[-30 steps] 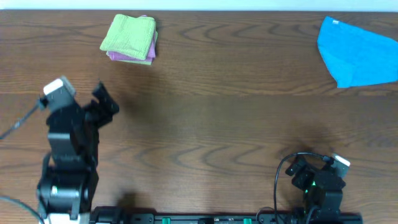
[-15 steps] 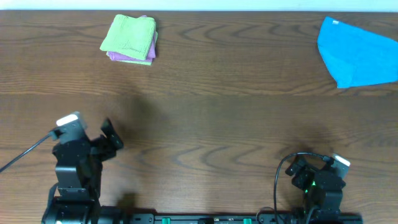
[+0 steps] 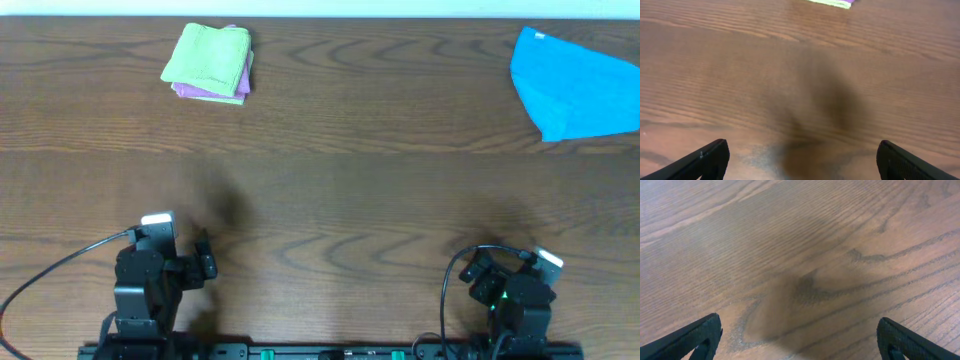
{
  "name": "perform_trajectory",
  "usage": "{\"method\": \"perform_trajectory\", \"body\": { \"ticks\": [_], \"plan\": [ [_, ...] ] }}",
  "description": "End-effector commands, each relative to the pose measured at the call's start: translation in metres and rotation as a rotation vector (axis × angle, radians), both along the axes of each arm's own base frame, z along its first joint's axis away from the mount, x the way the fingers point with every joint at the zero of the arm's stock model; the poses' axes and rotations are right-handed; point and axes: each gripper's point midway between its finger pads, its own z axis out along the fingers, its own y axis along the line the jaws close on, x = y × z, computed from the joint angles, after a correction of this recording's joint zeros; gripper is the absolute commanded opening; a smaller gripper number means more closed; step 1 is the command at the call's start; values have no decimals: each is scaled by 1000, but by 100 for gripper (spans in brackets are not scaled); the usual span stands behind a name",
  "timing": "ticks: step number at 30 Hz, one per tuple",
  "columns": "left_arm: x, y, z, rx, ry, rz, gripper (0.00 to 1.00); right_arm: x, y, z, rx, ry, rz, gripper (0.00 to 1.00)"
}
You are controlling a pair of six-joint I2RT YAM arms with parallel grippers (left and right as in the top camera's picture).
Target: Fold the cloth
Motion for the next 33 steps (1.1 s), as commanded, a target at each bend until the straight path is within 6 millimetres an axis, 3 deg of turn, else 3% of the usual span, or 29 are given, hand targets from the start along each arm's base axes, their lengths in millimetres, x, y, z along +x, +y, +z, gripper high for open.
{"method": "perform_trajectory", "body": {
  "ticks": [1, 13, 19, 33],
  "plan": [
    [-3, -1, -5, 13, -12, -21, 95, -1, -2, -3, 4, 3, -17, 99],
    [-30, 4, -24, 16, 50, 0, 95, -1, -2, -3, 4, 3, -17, 99],
    [-31, 3, -41, 10, 50, -1, 95, -1, -2, -3, 4, 3, -17, 99],
    [-34, 1, -59, 5, 90, -14, 95, -1, -2, -3, 4, 3, -17, 99]
  ]
}}
